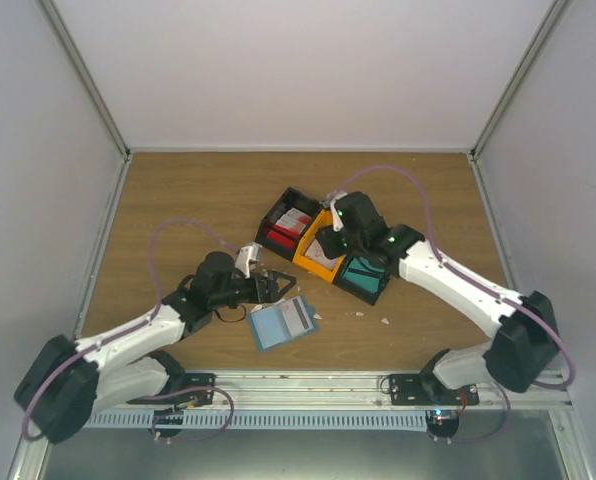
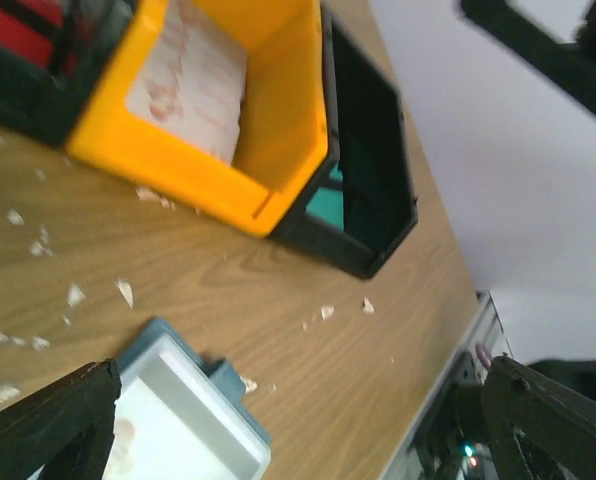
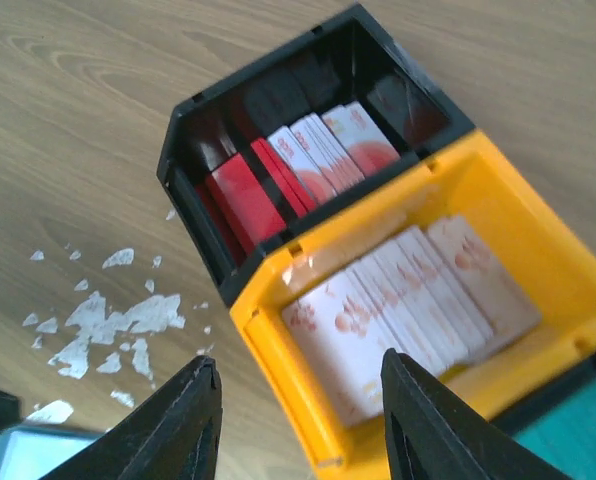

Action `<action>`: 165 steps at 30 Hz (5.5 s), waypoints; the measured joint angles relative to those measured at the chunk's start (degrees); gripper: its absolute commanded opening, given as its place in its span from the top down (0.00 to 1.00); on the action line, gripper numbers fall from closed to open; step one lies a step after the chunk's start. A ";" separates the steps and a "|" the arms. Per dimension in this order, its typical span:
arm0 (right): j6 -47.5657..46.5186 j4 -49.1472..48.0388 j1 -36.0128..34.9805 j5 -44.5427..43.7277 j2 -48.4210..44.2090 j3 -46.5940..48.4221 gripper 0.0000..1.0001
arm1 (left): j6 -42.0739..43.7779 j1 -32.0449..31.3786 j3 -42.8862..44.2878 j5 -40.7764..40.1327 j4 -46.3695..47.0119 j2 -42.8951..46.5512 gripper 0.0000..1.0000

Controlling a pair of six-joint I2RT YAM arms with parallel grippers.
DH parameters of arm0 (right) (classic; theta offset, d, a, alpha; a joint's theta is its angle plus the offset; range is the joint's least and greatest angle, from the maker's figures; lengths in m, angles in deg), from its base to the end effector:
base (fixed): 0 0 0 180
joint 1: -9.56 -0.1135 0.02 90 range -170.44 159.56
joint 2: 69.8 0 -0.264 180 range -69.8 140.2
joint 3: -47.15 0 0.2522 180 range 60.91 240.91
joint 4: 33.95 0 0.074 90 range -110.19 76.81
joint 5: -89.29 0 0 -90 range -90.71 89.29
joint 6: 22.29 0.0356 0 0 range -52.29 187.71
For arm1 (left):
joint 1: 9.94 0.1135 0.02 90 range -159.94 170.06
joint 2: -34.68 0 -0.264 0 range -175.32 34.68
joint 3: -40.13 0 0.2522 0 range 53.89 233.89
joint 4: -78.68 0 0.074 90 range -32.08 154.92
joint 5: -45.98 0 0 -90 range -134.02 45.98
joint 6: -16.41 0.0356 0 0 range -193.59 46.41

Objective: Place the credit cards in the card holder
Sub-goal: Pick up the credit card from the storage box.

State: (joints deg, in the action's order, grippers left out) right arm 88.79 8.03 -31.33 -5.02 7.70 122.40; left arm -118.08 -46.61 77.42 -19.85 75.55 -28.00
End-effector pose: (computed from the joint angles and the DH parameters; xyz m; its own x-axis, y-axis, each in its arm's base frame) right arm 0.2235 0.1900 0.2850 -0.7122 -0.1422 -0.6874 -0.3814 0.9005 0.2088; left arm 0.1679 -0.1432 0.1891 -0.8572 -0.1588 -0.4898 0.3262 0.5686 -0.7552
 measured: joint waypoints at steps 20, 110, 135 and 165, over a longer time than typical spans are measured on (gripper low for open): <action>-21.97 13.46 6.88 3.39 31.36 21.94 0.57 | 1.70 0.68 6.08 -7.61 -2.93 -10.54 0.37; -28.11 15.85 8.15 25.68 31.58 18.05 0.77 | -0.96 0.37 21.22 -2.99 5.01 -39.47 0.73; -26.62 14.10 8.04 21.31 31.23 17.49 0.61 | -1.16 0.37 21.11 -3.85 4.90 -39.15 0.76; -26.56 12.94 7.56 23.69 30.91 17.11 0.97 | -1.18 0.39 21.09 -4.11 4.76 -39.06 0.77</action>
State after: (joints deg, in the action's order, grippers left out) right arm 62.23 20.97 -23.76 18.67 38.60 139.52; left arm -119.26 -46.21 98.51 -23.96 80.32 -67.06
